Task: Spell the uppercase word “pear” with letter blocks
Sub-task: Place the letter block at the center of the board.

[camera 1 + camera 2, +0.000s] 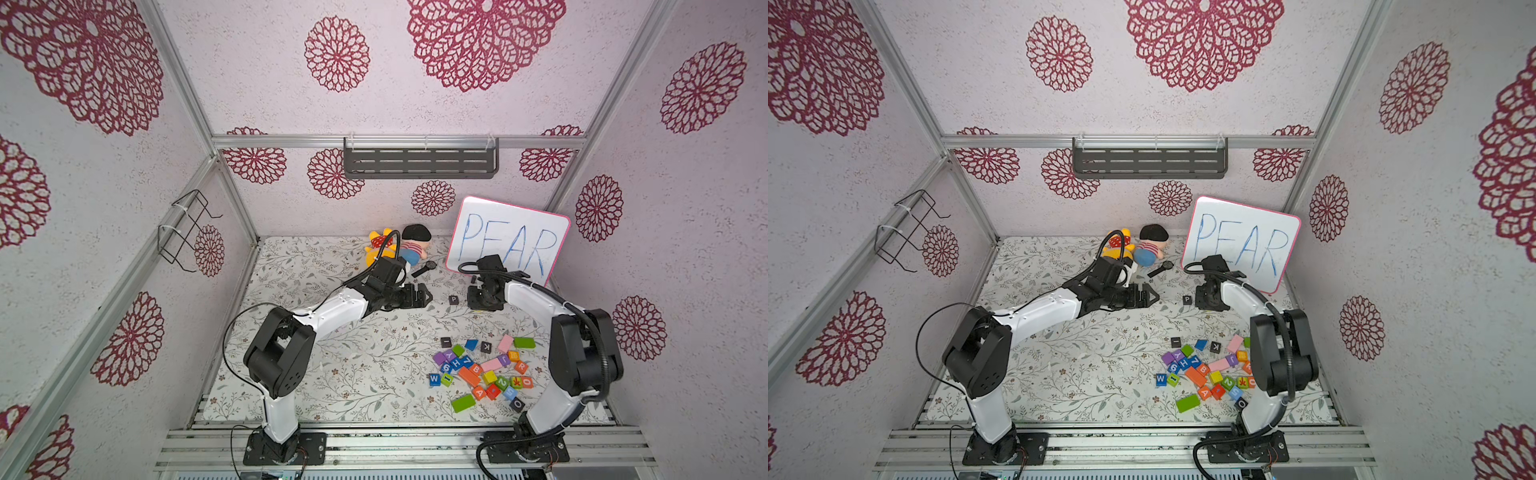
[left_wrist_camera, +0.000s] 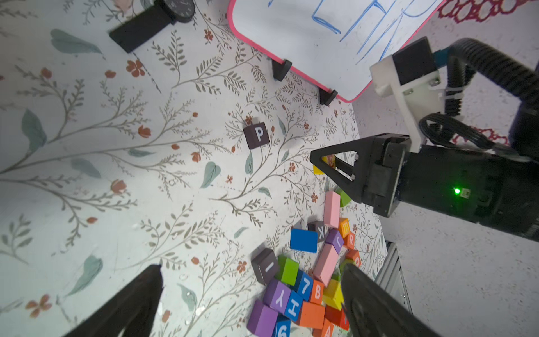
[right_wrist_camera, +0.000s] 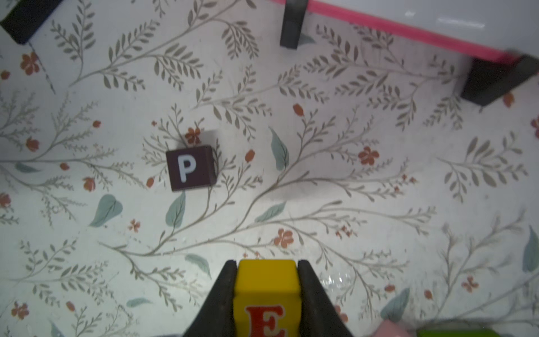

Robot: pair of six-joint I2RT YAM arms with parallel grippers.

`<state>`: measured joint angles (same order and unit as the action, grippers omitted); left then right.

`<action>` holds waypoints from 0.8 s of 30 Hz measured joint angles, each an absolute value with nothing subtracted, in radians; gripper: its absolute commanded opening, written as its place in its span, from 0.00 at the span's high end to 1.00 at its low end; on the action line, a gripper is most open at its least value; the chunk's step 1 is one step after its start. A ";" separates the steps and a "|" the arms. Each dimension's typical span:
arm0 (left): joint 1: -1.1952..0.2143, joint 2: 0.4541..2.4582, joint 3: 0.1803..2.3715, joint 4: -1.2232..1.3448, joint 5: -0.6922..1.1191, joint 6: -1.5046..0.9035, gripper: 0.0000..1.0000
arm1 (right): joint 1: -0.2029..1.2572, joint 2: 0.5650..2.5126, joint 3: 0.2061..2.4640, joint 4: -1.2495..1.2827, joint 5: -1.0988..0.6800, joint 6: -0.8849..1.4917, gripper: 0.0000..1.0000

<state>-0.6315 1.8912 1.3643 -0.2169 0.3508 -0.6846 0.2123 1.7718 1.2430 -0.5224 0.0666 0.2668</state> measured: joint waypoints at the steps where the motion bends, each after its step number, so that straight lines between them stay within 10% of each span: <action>1: -0.625 1.908 1.385 -0.225 0.357 -0.680 0.02 | 0.206 1.806 1.273 -0.514 0.058 0.255 0.69; 24: -0.577 2.031 1.485 -0.301 0.413 -0.646 0.02 | 0.171 2.070 1.504 -0.545 -0.017 0.157 0.69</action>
